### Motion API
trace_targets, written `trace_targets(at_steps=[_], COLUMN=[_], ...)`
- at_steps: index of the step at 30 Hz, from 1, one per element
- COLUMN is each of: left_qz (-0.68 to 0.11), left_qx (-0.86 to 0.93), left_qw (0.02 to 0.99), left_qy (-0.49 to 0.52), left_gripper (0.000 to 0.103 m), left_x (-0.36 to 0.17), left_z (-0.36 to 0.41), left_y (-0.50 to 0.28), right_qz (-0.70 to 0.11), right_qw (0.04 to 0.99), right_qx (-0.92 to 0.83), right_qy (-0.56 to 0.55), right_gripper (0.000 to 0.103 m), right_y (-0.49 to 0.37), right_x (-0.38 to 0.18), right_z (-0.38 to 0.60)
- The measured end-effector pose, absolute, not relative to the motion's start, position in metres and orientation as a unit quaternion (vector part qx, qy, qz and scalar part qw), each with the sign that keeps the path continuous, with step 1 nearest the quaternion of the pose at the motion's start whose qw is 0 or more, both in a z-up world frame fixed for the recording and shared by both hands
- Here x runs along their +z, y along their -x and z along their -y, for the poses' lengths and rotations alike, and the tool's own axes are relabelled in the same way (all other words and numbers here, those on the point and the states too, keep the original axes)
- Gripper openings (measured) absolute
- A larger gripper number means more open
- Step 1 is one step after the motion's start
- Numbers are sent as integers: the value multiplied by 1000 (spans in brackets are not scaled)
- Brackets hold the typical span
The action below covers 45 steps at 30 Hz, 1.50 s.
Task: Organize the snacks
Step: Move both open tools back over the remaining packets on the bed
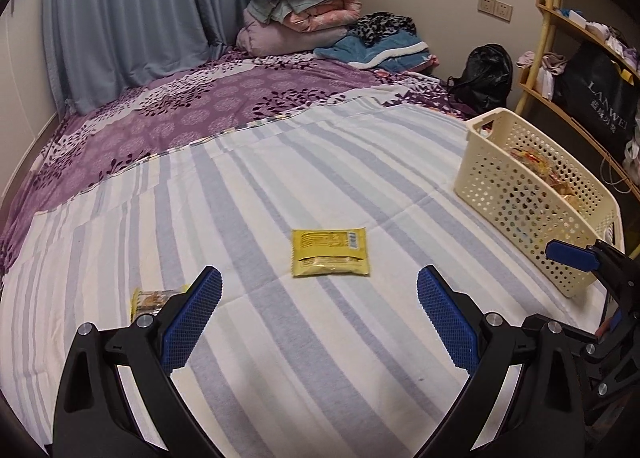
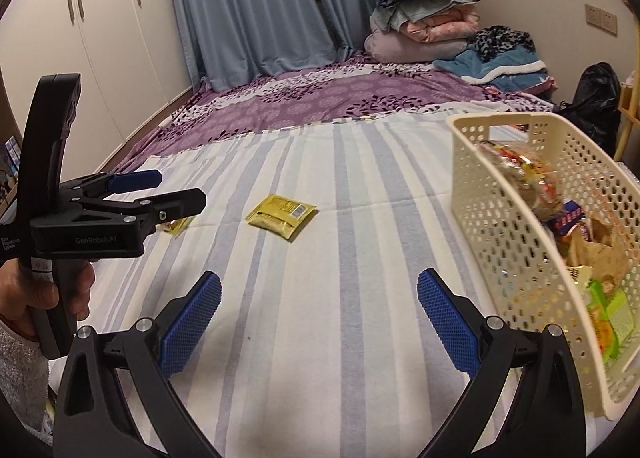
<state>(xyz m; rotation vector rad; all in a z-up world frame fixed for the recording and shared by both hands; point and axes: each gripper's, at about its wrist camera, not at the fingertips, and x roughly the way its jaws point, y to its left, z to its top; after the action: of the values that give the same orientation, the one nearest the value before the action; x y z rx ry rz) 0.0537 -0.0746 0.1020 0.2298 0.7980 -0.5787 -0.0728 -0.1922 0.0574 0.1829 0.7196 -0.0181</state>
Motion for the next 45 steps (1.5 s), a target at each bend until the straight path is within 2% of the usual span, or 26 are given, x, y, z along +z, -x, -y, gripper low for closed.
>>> trace_targets(at_steps=[22, 37, 45], left_qz=[-414, -445, -464], left_qx=[-220, -145, -165], left_qw=[878, 883, 869], left_qy=[-96, -38, -40], left_gripper=[99, 99, 99], left_x=[79, 56, 32], left_z=[36, -48, -45], left_y=[-81, -120, -144], right_qz=[-385, -393, -397], right_qw=[919, 916, 914], right_qx=[20, 29, 28], right_qy=[-81, -77, -74], right_gripper=[98, 98, 98], right_y=[41, 33, 31], right_x=[35, 26, 24], right_z=[182, 173, 168])
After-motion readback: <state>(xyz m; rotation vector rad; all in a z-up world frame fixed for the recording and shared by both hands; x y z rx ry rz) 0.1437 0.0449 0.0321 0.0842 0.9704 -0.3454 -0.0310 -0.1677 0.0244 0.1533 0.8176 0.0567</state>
